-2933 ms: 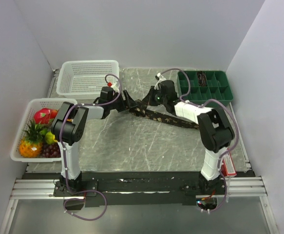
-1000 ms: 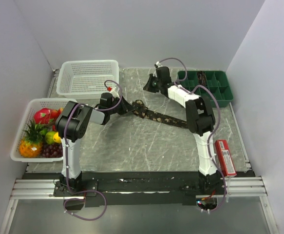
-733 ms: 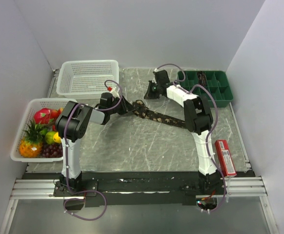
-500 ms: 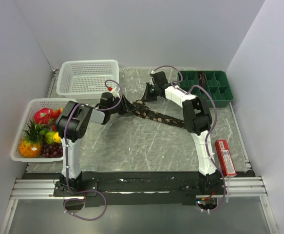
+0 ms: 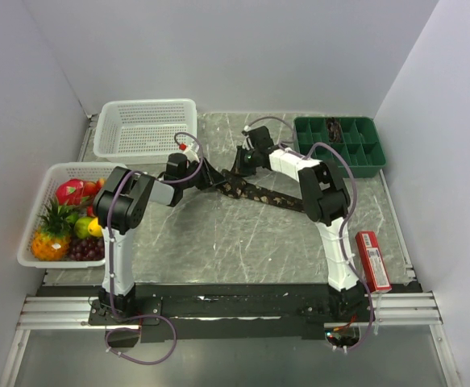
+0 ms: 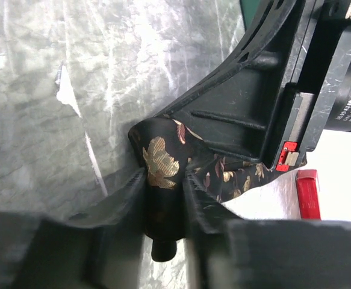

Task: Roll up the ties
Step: Roll the tie at the center of the board.

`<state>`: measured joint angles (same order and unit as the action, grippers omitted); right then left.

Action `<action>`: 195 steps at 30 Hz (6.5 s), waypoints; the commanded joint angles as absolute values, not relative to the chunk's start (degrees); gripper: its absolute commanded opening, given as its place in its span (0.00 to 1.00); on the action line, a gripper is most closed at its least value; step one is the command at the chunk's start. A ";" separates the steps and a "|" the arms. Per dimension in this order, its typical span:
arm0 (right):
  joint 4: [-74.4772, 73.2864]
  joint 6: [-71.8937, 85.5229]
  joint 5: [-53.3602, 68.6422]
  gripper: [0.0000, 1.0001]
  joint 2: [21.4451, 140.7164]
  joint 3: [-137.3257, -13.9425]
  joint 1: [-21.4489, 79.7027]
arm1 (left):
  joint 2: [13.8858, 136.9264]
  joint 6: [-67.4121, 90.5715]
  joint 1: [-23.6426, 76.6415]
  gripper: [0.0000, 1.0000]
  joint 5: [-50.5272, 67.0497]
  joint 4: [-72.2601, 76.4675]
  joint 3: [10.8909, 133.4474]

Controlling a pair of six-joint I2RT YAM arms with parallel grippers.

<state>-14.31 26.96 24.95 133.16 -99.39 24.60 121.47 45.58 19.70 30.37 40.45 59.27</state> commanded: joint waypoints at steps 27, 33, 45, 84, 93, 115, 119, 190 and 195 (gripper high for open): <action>-14.06 18.45 14.76 0.00 110.74 -79.54 27.06 | 113.91 32.44 23.55 0.01 15.22 10.91 70.65; -13.62 19.07 13.36 0.00 112.58 -78.92 28.21 | 111.36 29.01 25.40 0.01 10.73 5.98 72.86; -15.56 20.21 10.46 0.00 119.88 -85.69 29.00 | 107.75 26.37 29.70 0.01 6.95 2.82 76.02; -16.88 19.95 10.27 0.00 104.42 -75.42 21.45 | 116.62 16.35 40.87 0.01 -11.24 -9.31 89.12; -14.24 20.12 15.28 0.00 102.30 -72.07 18.37 | 118.57 12.92 42.72 0.01 -18.90 -12.83 92.02; -23.02 17.84 7.21 0.00 120.67 -83.58 24.17 | 113.20 15.03 37.71 0.01 -12.83 -8.97 85.96; -25.04 17.32 6.24 0.00 121.38 -84.29 24.26 | 112.41 15.30 36.04 0.01 -11.86 -8.70 85.43; 23.99 53.17 32.43 0.00 123.14 -67.06 20.66 | 110.66 9.66 45.97 0.42 -15.04 -1.85 80.77; 24.08 52.56 32.43 0.00 121.30 -65.66 20.74 | 110.83 11.95 44.30 0.42 -12.13 -1.49 80.77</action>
